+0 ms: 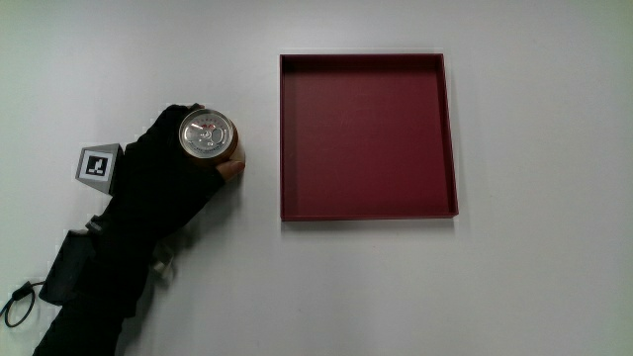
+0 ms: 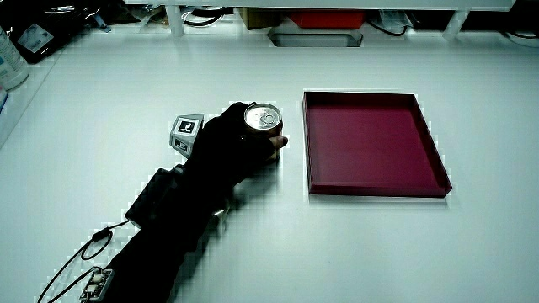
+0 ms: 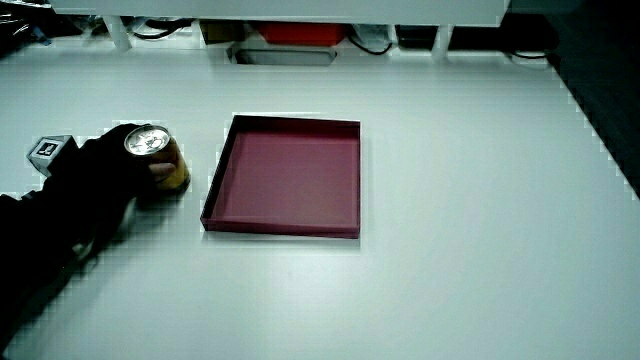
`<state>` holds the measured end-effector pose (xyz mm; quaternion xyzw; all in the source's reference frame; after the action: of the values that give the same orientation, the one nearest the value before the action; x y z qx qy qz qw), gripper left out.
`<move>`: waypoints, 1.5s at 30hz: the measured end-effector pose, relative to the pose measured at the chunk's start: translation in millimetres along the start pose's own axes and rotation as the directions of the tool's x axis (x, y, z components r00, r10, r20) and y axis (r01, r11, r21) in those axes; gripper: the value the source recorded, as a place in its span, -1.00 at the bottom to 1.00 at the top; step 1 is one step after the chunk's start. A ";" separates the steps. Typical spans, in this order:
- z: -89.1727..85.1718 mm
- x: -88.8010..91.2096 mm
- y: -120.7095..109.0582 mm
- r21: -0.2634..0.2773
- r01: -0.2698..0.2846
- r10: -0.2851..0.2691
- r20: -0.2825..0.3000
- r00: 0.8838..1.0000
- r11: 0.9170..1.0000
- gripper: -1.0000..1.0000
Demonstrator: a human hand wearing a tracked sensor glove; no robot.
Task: Pick red bull from desk
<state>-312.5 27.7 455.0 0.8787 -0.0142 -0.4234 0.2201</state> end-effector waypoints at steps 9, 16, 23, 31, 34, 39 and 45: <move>-16.1 3.7 43.7 -0.023 0.078 -0.073 0.154 0.985 0.997 0.00; -31.1 9.4 65.8 -0.010 0.151 -0.144 0.263 0.954 0.988 0.00; -42.3 14.1 69.9 -0.002 0.170 -0.162 0.298 0.941 0.985 0.00; -43.3 10.1 69.5 0.083 0.171 -0.189 0.330 0.925 0.982 0.20; -42.2 9.8 68.3 0.125 0.170 -0.204 0.359 0.911 0.977 0.35; -41.5 10.7 66.7 0.156 0.166 -0.212 0.346 0.914 0.974 0.60; -41.7 9.7 63.0 0.210 0.181 -0.243 0.326 0.914 0.961 0.90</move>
<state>-264.8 -15.6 495.7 0.8019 0.0055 -0.5908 0.0886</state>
